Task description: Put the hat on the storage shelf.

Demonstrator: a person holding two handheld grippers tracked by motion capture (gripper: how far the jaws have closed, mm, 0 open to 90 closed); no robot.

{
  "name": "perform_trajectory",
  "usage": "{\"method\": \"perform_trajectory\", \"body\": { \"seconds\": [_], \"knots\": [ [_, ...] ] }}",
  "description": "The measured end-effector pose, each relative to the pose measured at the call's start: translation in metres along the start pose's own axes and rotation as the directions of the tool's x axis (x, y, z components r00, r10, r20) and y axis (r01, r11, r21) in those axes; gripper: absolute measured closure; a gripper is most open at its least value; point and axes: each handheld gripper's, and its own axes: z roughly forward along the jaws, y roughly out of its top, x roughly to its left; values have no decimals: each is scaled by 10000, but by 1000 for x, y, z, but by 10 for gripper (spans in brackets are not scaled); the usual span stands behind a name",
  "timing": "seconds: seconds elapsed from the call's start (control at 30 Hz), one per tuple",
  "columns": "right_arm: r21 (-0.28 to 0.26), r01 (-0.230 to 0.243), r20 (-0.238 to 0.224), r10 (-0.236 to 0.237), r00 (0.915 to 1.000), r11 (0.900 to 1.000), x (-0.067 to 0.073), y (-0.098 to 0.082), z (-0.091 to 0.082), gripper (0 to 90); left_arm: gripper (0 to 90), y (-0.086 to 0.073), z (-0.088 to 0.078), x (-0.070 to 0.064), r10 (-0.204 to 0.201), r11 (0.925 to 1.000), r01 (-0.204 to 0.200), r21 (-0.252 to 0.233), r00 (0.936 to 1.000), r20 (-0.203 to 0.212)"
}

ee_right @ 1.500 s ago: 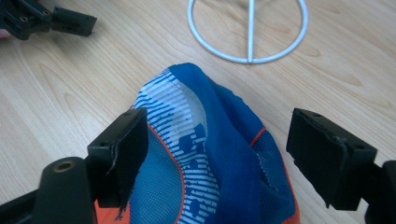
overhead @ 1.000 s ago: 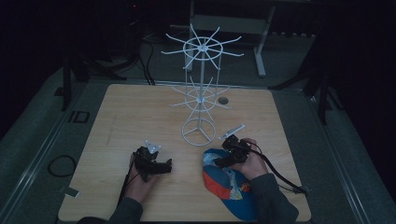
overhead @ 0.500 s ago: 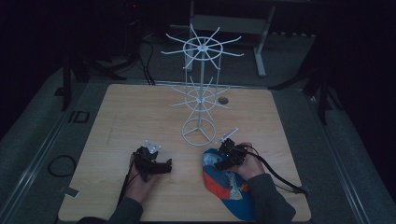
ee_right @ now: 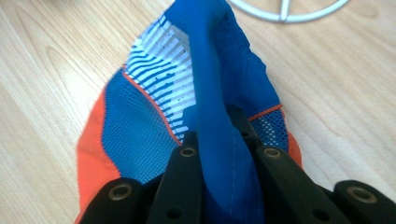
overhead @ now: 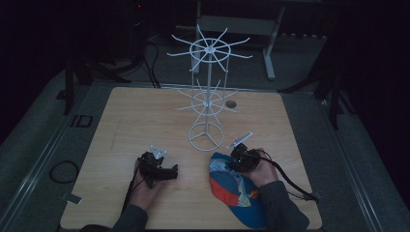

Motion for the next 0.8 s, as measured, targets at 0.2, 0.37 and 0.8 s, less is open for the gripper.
{"method": "perform_trajectory", "body": {
  "seconds": [0.2,0.37,0.8],
  "knots": [
    [-516,-23,-54,20,10000,9987,-2,-2,-12,858,24,0,0,0,-18,10000,18,-5,10000,1],
    [-885,-46,7,47,10000,9961,-2,-4,-19,857,24,0,0,0,-17,10000,17,-5,10000,1],
    [-2008,-139,-72,127,9999,9795,-2,-9,-48,878,24,0,0,0,25,10000,-25,35,10000,9]
  ]
}}
